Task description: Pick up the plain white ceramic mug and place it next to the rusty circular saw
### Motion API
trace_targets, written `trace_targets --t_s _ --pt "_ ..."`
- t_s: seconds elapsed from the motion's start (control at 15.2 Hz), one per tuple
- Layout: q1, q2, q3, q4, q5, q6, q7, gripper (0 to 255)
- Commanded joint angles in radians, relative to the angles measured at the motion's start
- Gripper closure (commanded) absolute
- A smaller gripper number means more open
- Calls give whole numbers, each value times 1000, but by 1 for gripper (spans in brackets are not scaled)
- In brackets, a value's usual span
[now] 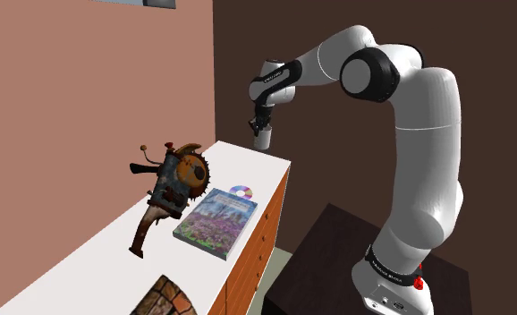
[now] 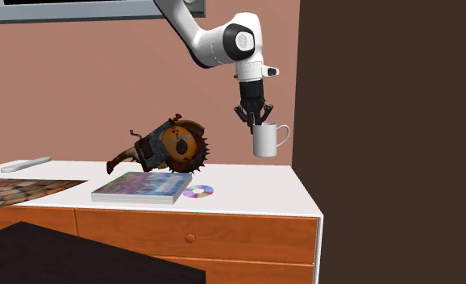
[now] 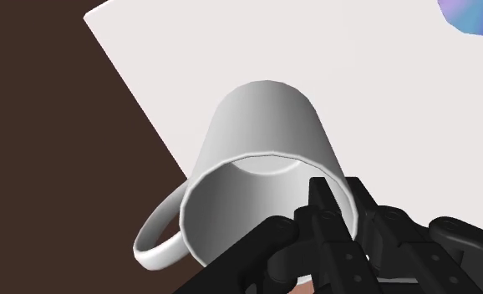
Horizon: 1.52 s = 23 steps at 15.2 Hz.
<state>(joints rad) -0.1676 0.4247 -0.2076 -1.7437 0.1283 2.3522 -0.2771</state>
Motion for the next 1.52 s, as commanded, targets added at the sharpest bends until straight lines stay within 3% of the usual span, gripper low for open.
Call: trace_targets --t_s 0.0,1.45 --pt "-1 -8 -2 16 -3 -25 1 255" --pt "4 -95 -17 192 -35 -285 25 255"
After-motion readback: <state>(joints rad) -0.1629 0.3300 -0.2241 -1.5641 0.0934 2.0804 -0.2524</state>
